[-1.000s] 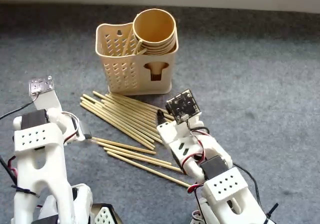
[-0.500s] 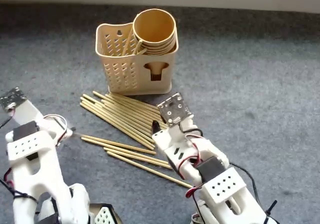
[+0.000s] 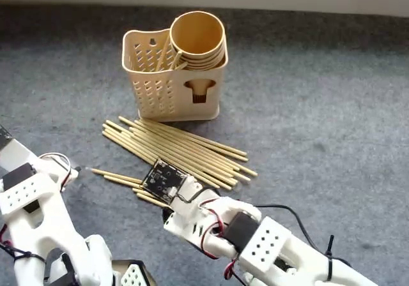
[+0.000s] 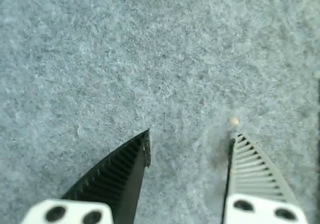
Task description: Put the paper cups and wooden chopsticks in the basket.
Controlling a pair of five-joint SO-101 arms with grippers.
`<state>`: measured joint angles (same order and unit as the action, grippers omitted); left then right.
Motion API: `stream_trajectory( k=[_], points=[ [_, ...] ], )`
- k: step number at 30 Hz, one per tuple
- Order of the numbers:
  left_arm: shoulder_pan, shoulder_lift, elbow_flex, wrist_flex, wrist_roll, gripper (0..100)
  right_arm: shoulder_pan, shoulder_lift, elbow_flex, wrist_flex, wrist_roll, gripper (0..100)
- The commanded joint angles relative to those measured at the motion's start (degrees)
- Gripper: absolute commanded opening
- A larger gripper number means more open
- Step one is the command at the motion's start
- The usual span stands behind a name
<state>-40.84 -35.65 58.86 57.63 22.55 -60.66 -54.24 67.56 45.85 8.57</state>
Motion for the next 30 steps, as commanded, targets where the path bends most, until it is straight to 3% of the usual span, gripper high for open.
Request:
stream_trajectory(
  k=[1, 7, 30],
  points=[
    [-0.31, -0.22, -0.22, -0.62, 0.26, 25, -1.10, 9.10, -4.09, -0.84, 0.79, 8.7],
    [-0.31, -0.22, -0.13, -0.44, 0.26, 25, -1.10, 20.44, -9.36, -1.27, 0.97, 8.7],
    [-0.48, -0.22, 0.92, -0.79, 0.18, 25, 1.27, 41.19, -17.10, -4.53, 1.05, 8.7]
  ],
)
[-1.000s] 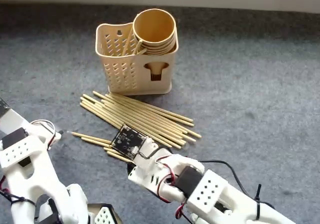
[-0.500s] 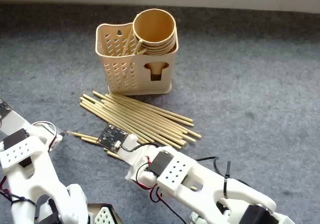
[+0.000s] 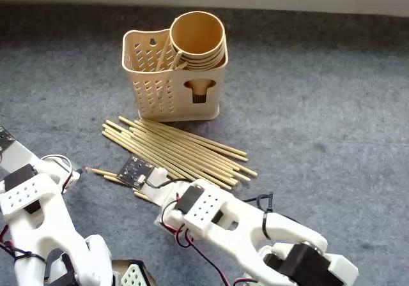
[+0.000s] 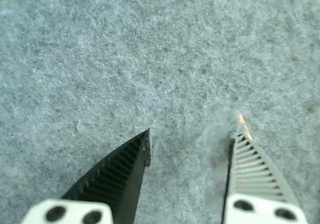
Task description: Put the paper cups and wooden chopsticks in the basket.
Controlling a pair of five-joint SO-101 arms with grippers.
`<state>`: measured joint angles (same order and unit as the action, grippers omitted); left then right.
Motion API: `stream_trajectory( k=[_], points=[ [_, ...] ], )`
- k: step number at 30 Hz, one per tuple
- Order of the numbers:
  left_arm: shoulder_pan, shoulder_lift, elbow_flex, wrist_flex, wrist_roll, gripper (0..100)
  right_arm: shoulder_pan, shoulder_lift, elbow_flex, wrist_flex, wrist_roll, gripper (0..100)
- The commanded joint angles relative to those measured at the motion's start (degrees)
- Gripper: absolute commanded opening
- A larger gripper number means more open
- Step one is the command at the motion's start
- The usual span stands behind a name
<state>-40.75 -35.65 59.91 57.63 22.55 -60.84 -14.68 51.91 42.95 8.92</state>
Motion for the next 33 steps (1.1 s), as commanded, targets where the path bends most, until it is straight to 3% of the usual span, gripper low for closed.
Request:
stream_trajectory(
  k=[1, 13, 18, 22, 26, 33],
  points=[
    [-0.57, -0.22, -0.13, -0.79, 0.18, 25, 2.15, 2.42, -1.45, -1.63, 0.70, 8.7],
    [-0.57, -0.22, -0.13, -0.53, 0.18, 25, 3.65, 4.35, -1.54, -1.54, 5.89, 8.7],
    [-0.66, -0.22, -0.13, -0.53, 0.18, 25, 3.47, 3.82, -1.54, -1.01, 8.62, 0.3],
    [-3.03, -0.22, -0.13, -0.79, 0.18, 25, 3.47, 3.03, -3.91, 6.02, 10.46, 0.5],
    [-3.30, -0.22, -0.22, -0.79, 0.18, 25, 3.82, -2.33, -8.31, 12.88, 10.46, 0.5],
    [-3.56, -0.22, -0.22, -0.79, 0.18, 25, 3.91, -17.19, -5.41, 15.25, 10.37, 0.5]
  ],
)
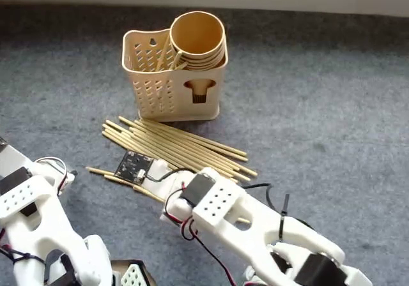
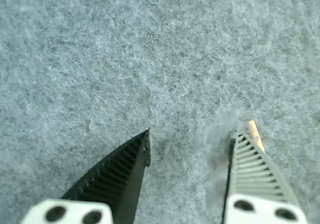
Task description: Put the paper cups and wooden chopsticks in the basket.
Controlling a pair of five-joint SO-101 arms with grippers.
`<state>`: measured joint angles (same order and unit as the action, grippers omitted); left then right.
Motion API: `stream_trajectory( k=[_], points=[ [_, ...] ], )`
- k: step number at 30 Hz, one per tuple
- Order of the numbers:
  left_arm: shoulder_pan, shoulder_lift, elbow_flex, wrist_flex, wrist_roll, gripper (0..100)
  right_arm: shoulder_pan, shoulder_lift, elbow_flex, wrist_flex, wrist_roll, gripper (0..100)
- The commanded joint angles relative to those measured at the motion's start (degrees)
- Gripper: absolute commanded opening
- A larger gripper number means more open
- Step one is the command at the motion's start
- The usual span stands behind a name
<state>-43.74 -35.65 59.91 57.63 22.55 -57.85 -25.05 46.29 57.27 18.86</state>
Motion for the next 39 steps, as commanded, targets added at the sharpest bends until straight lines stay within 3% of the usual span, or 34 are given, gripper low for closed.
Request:
stream_trajectory(
  k=[1, 15, 23, 29, 39],
  points=[
    [-0.57, -0.22, -0.22, -0.79, 0.18, 25, 1.01, -9.01, 0.92, 0.92, 0.44, 0.5],
    [-0.66, -0.22, -0.31, -0.79, 0.18, 25, 8.13, -34.59, 1.63, -1.19, -11.25, 0.5],
    [-0.66, -0.22, -0.31, -0.79, 0.18, 25, 8.13, -40.22, 1.98, -16.92, -13.19, 0.5],
    [-0.66, -0.22, -0.31, -0.79, 0.18, 25, 8.13, -40.22, 2.24, -36.70, -13.19, 0.5],
    [-0.66, -0.22, -0.31, -0.79, 0.18, 25, 10.77, -39.25, 2.15, -52.79, -10.73, 0.5]
  ],
)
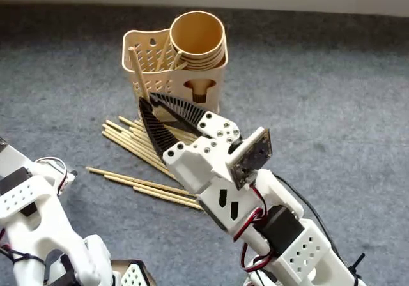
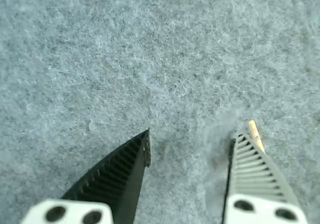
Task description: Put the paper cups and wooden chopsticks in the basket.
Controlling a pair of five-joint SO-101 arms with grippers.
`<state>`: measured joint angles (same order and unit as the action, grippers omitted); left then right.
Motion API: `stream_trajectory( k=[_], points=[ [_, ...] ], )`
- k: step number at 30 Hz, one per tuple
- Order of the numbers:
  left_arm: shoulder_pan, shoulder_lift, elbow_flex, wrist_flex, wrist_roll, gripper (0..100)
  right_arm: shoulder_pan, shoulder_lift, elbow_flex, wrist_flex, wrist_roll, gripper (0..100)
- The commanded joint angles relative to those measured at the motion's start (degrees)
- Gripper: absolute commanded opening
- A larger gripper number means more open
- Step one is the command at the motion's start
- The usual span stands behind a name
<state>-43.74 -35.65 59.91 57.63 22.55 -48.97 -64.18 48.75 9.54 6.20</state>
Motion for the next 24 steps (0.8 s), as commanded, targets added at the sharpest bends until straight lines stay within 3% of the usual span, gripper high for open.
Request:
stream_trajectory(
  k=[1, 13, 24],
  points=[
    [-0.66, -0.22, -0.22, -0.79, 0.18, 25, 2.86, 0.84, -0.48, -6.55, 2.37, 0.5],
    [-0.66, -0.22, -0.22, -0.79, 0.18, 25, 10.77, 24.75, -9.54, -28.70, 2.55, 0.5],
    [-0.66, -0.22, -0.22, -0.79, 0.18, 25, 11.38, 43.03, -23.78, -36.18, 2.55, 0.5]
  ],
)
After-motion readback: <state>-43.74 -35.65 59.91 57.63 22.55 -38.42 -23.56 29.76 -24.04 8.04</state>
